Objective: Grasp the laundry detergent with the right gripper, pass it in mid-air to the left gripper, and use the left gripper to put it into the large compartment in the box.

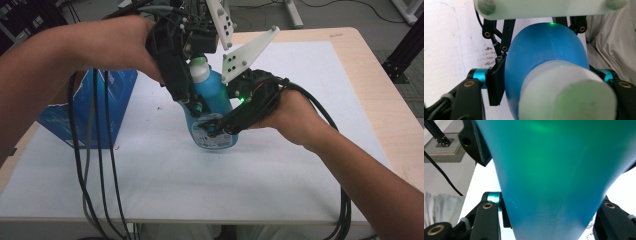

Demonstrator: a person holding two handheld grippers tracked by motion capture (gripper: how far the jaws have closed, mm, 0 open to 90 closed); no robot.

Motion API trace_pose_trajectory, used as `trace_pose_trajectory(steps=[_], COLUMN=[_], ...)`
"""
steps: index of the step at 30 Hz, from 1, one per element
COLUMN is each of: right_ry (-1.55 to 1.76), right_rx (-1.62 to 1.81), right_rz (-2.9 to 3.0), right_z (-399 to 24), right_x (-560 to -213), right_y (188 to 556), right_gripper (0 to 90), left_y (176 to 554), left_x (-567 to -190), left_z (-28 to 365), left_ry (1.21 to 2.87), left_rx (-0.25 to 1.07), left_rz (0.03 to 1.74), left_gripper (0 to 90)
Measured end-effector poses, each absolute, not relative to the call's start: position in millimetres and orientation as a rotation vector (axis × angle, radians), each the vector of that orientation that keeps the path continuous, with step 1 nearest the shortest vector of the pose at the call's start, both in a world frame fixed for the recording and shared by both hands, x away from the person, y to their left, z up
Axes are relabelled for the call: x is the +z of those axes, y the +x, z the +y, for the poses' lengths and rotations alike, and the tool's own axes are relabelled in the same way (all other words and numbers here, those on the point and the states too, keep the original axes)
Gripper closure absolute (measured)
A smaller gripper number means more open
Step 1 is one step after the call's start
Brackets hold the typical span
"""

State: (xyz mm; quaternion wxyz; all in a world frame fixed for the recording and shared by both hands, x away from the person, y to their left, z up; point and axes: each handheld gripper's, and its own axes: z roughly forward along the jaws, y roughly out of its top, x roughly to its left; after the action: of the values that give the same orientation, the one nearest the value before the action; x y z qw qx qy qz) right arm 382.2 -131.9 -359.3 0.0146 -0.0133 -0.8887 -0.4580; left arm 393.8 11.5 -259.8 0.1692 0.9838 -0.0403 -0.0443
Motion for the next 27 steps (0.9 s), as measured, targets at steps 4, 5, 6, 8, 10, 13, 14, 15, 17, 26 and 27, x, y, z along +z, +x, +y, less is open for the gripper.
trace_pose_trajectory(steps=[4,5,6,8,10,13,14,15,17,26,27], right_ry=[-0.043,-0.041,-0.040,-0.038,-0.034,-0.029,-0.027,-0.023,-0.024,-0.145,-0.182], right_rx=[-1.425,-1.424,-1.423,-1.422,-1.420,-1.430,-1.437,-1.441,-1.464,-1.478,-1.472], right_rz=[-2.766,-2.766,-2.766,-2.769,-2.769,-2.755,-2.751,-2.748,-2.736,-2.704,-2.719], right_z=[-132.6,-132.5,-132.5,-132.7,-132.4,-131.4,-131.0,-130.8,-130.6,-142.7,-146.4], right_x=[-359.3,-359.4,-359.5,-359.6,-359.7,-361.0,-361.5,-361.6,-361.8,-356.5,-354.4], right_y=[382.2,382.2,382.2,382.1,381.6,380.4,380.1,379.9,379.1,382.7,384.5], right_gripper=[46.5,46.5,46.5,46.4,46.3,46.1,45.9,45.7,44.9,11.8,11.5], left_y=[393.1,392.9,392.7,392.0,391.6,391.6,391.6,391.5,391.3,391.6,392.2], left_x=[-259.7,-259.9,-259.9,-260.2,-260.3,-260.1,-260.0,-259.4,-257.1,-237.0,-233.8], left_z=[11.0,10.8,10.6,10.2,9.9,10.0,10.2,10.5,11.3,18.8,21.1], left_ry=[2.797,2.796,2.797,2.799,2.797,2.803,2.801,2.800,2.805,2.847,2.853], left_rx=[-0.120,-0.119,-0.117,-0.117,-0.128,-0.147,-0.152,-0.156,-0.158,-0.133,-0.126], left_rz=[-0.121,-0.122,-0.124,-0.131,-0.131,-0.126,-0.124,-0.123,-0.124,-0.072,-0.056], left_gripper=[37.3,37.4,37.4,37.5,37.6,37.8,37.8,37.8,37.9,38.0,37.9])
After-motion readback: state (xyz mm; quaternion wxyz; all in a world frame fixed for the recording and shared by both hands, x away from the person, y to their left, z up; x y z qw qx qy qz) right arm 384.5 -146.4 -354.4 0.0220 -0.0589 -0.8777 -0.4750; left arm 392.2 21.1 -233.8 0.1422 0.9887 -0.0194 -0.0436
